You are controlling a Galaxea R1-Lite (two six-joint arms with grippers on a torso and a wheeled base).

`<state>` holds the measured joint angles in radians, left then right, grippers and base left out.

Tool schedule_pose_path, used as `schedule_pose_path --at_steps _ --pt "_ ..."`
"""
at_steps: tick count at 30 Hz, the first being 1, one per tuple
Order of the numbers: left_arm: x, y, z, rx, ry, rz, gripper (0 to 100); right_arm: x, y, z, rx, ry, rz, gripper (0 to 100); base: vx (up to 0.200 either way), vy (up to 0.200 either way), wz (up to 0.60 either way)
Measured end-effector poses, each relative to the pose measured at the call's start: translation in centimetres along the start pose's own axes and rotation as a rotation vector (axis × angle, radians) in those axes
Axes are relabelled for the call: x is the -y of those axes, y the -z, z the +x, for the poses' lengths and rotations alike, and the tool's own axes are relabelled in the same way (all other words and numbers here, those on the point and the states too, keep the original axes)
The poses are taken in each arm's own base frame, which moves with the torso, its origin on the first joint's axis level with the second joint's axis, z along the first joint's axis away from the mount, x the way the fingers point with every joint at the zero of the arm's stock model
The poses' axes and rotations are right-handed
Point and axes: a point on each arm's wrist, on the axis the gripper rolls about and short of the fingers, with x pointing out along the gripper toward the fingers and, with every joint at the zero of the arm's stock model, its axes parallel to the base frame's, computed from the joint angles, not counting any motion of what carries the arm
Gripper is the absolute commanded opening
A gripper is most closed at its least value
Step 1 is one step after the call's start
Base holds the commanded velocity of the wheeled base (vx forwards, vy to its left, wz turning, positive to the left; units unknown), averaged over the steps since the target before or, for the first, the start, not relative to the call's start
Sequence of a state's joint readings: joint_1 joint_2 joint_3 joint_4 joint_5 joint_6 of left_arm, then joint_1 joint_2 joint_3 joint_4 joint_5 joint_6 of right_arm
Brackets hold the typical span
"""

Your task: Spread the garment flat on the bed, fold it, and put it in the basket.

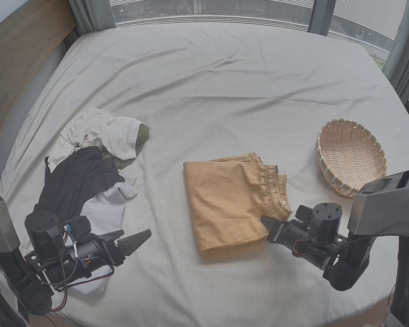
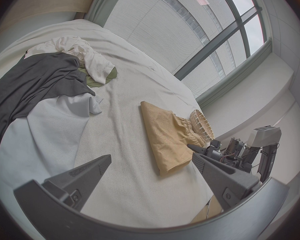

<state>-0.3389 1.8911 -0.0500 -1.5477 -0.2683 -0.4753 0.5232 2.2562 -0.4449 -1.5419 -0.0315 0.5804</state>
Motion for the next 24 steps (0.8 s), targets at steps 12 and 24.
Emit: schedule_pose_path --at_steps 12,24 --pt "0.0 0.1 -0.2 -0.003 -0.004 0.000 100 -4.9 -2.9 -2.8 0.066 -0.208 -0.030 0 0.000 0.000 0.00" --pt "0.1 0.1 -0.5 -0.001 -0.005 0.020 100 -8.2 -6.0 -4.5 0.174 -0.358 -0.080 0 0.000 0.000 0.00"
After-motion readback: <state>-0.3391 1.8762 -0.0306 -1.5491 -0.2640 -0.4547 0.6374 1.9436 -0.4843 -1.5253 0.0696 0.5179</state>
